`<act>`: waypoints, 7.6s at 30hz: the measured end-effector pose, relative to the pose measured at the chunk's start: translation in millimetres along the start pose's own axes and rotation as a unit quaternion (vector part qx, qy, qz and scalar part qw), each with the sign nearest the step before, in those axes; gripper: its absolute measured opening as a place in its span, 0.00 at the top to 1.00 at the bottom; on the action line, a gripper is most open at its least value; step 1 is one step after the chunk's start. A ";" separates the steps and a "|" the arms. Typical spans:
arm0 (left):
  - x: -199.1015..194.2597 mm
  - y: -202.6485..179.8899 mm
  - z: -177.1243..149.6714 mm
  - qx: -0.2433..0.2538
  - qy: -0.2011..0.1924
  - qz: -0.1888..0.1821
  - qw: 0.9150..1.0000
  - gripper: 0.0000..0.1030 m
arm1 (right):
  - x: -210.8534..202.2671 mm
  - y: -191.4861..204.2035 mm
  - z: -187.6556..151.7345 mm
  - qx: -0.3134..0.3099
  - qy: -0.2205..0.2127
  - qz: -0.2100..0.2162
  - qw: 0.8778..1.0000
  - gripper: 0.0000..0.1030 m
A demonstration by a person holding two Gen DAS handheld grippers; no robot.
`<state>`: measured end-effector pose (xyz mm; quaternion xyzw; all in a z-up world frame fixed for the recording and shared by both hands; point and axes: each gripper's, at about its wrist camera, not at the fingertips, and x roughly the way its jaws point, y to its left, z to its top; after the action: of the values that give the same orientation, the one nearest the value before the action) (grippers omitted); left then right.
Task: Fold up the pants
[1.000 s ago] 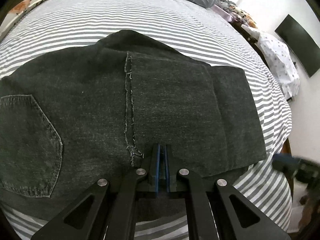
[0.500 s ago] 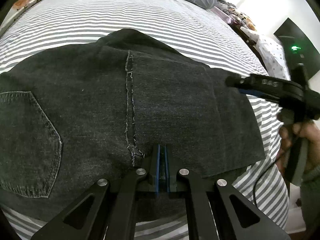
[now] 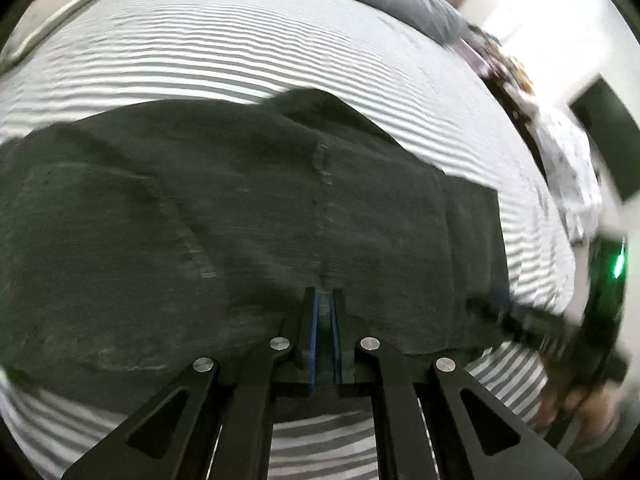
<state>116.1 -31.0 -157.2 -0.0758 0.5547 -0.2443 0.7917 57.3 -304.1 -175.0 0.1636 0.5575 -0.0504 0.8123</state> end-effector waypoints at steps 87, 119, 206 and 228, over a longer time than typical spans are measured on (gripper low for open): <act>-153.1 57.0 47.9 -0.168 -0.190 -0.036 0.967 0.81 | -31.9 49.7 -3.0 0.017 -0.045 0.085 0.995 0.30; 32.6 -167.6 -2.1 0.143 0.024 -0.082 0.986 0.73 | -12.7 -96.1 25.4 0.243 -0.043 0.316 0.916 0.26; 27.7 -58.9 0.9 0.129 0.003 0.140 0.982 0.69 | -33.9 -85.4 10.8 0.105 -0.061 0.035 0.992 0.53; 86.5 -66.7 87.5 0.133 0.013 0.150 0.980 0.61 | -6.7 -43.7 67.9 -0.008 -0.060 -0.039 0.997 0.49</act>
<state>199.0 -142.9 -171.2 0.1168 0.5324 -0.1954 0.8153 103.6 -367.8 -156.0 0.1314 0.5141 -0.0875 0.8431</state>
